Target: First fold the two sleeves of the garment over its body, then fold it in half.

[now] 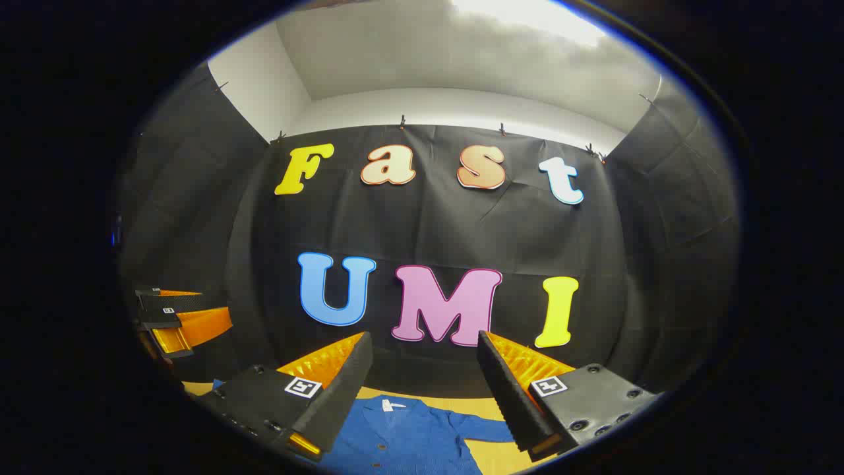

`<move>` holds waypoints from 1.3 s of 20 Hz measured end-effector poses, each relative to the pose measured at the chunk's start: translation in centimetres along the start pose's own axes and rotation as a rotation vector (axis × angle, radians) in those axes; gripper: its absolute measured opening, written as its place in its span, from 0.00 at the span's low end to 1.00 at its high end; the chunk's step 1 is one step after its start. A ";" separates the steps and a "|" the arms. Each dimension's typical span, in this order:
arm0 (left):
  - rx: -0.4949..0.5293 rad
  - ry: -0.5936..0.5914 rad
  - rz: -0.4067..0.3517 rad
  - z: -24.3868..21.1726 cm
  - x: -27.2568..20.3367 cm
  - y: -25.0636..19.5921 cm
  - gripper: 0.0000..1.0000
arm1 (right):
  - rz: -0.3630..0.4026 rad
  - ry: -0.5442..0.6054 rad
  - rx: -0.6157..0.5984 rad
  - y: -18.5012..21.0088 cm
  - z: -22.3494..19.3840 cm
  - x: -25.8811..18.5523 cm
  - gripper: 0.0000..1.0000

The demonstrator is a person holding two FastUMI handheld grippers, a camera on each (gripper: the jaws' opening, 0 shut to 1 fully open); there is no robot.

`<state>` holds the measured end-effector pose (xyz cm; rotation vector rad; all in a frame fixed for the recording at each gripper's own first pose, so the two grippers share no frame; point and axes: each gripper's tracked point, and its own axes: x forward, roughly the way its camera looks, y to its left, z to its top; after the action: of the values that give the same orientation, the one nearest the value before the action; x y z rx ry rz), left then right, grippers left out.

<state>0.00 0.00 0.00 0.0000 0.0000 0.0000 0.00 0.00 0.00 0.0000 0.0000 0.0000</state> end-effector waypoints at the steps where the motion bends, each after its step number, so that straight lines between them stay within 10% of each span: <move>1: 0.008 0.003 -0.005 0.0 0.0 -0.1 0.82 | -0.003 0.001 0.002 -0.2 0.0 -0.3 0.96; 26: -0.035 0.047 0.019 -2.2 1.3 1.7 0.82 | -0.023 0.101 0.015 0.0 -3.8 0.4 0.96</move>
<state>1.28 1.71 -2.16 -0.0354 0.0469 0.0186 0.44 -0.05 -3.85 0.0146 0.1006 -0.0226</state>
